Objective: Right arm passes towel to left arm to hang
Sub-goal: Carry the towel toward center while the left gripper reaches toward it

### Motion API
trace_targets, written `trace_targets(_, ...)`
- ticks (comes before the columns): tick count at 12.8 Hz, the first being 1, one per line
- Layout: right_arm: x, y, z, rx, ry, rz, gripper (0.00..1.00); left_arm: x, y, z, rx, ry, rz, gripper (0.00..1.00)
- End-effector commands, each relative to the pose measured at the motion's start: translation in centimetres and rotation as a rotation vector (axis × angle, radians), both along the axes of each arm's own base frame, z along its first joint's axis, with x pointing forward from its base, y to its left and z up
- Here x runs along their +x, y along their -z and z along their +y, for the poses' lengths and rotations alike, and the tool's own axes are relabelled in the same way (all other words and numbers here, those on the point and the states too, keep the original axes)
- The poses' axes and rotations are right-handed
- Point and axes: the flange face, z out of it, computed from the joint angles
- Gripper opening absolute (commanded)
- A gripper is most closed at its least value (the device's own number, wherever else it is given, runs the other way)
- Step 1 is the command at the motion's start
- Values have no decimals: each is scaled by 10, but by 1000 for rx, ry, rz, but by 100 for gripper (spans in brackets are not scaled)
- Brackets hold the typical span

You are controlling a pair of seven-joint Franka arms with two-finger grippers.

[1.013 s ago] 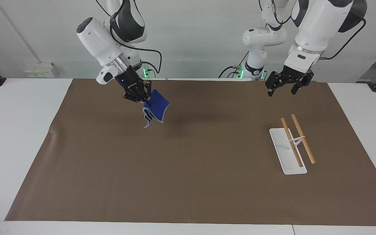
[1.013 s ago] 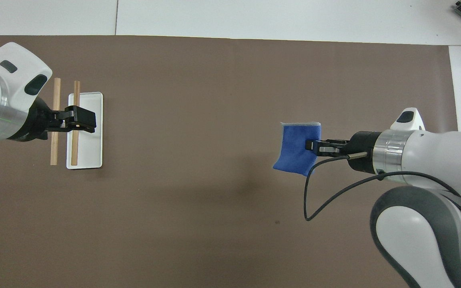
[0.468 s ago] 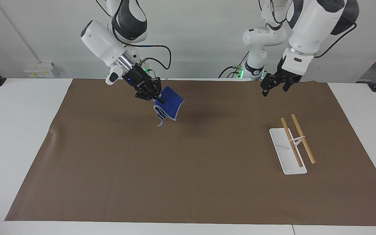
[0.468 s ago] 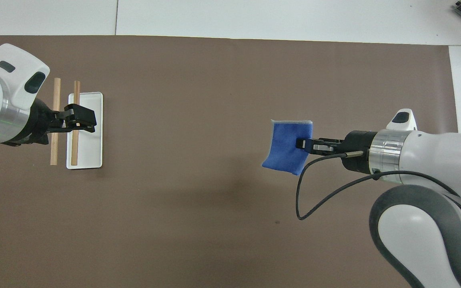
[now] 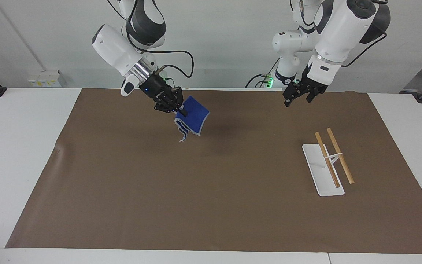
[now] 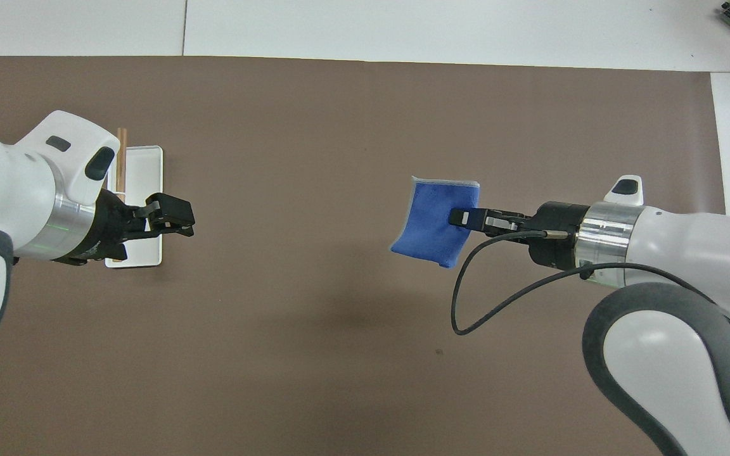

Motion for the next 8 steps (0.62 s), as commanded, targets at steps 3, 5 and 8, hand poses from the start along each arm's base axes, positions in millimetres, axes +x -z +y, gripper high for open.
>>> trace_targets(3,6,-3,5,30,26,14,0,-23,13,-12,-222,-233,9,100)
trace_targets(5,6,-2,6,32,25,17,0,-33,20,-40,-271,-319,24,100)
trace_targets(8,4,0,14,31,10,21,0,-54,25,-88,-352,-460,28,100)
